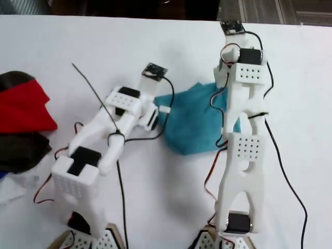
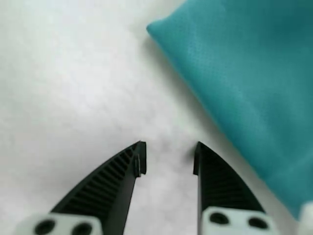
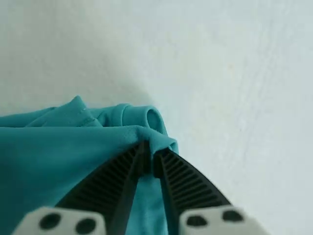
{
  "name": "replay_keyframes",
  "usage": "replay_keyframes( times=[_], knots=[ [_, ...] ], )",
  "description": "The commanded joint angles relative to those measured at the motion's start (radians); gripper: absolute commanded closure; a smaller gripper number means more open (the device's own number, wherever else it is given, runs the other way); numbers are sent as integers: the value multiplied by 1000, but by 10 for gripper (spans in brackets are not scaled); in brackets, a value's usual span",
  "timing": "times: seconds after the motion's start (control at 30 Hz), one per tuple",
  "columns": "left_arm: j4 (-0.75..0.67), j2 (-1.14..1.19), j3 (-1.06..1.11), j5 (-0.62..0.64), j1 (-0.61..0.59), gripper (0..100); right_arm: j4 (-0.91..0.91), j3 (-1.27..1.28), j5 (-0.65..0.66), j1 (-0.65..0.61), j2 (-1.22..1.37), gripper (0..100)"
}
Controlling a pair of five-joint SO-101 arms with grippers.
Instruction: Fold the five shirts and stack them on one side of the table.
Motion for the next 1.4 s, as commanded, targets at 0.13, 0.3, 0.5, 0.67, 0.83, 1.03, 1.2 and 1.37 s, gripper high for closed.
replay_keyframes(
  times=[0.13, 0.3, 0.5, 0.67, 0.83, 1.03, 1.2, 1.37],
  knots=[
    [-14, 2, -24, -6, 5, 823, 7, -77, 78, -12, -91, 980],
    [-14, 2, -24, -6, 5, 823, -41, -77, 101, -30, -116, 980],
    [-14, 3, -24, -6, 5, 823, -127, -58, 100, -39, -102, 980],
    [-14, 3, -24, -6, 5, 823, -133, -48, 100, -35, -38, 978],
    [-14, 3, -24, -6, 5, 823, -122, -48, 95, -35, 25, 865],
    [-14, 3, -24, -6, 5, 823, -111, -57, 92, -33, -42, 759],
    [-14, 3, -24, -6, 5, 823, -4, -52, -8, -35, -165, 813],
    [-14, 3, -24, -6, 5, 823, 101, -31, -12, -36, -183, 930]
  ],
)
